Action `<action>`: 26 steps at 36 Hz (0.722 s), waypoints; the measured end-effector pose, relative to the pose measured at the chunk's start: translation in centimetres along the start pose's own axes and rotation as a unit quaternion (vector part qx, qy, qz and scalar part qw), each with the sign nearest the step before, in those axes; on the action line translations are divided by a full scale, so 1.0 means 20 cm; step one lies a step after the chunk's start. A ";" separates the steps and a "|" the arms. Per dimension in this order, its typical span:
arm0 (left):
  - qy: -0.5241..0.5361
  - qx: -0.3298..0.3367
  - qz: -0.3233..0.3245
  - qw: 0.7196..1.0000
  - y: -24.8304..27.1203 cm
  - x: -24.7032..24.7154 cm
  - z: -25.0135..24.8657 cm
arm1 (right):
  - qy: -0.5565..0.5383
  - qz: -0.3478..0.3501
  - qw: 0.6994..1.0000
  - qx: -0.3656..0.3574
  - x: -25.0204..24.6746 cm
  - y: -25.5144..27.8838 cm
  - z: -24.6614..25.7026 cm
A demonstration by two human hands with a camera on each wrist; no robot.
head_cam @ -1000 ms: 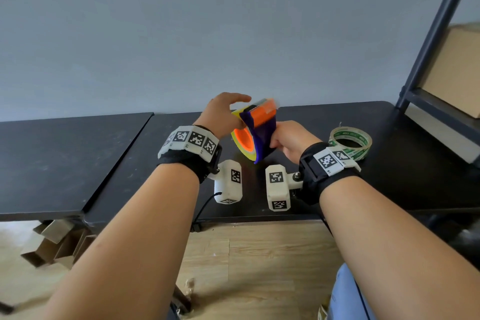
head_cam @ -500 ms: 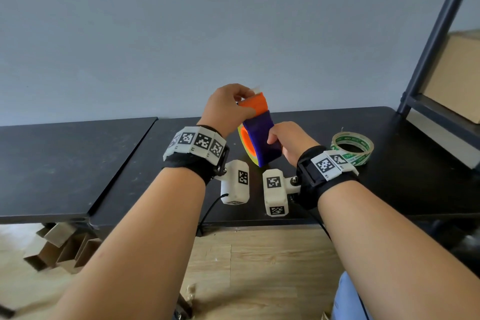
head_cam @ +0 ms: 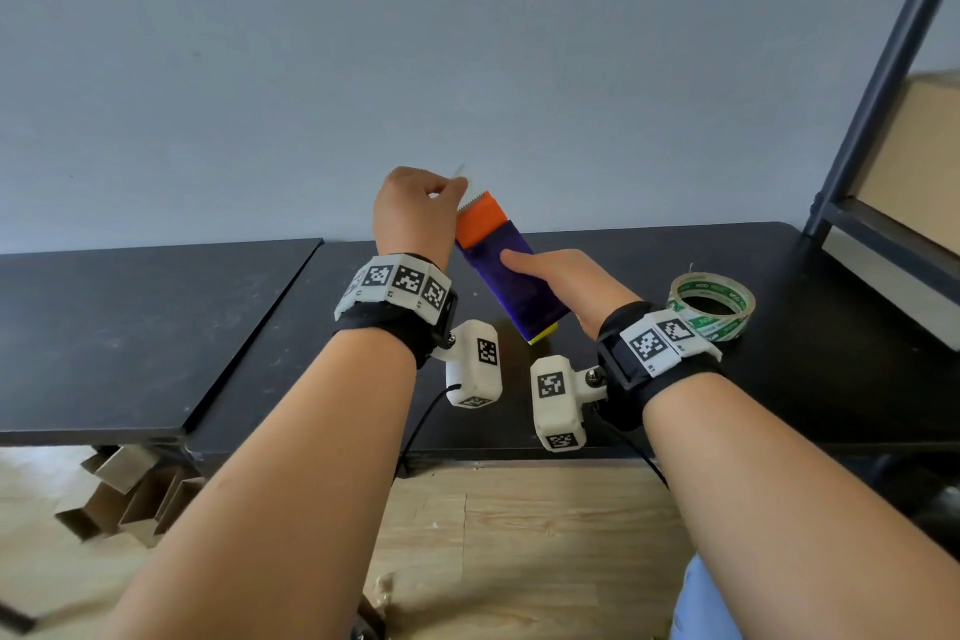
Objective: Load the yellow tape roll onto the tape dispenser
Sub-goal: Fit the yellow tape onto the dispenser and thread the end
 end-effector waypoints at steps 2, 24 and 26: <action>0.000 -0.004 -0.023 1.000 0.01 0.00 0.02 | 0.001 0.001 1.000 -0.003 0.01 0.01 0.00; 0.132 -0.048 0.095 0.986 0.02 0.06 0.00 | 0.000 -0.058 0.997 -0.044 0.02 0.02 0.00; 0.133 -0.043 0.104 0.985 0.02 0.07 0.00 | 0.000 -0.067 0.997 -0.044 0.02 0.02 -0.01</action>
Point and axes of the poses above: each hand's wrist, its own y-axis away from the middle knuckle, its own x-axis out of the palm, z = x × y, the point moved 3 cm from there along -y, towards the middle knuckle, and after that the axes turned 14 degrees about -y, right-handed, at the moved point
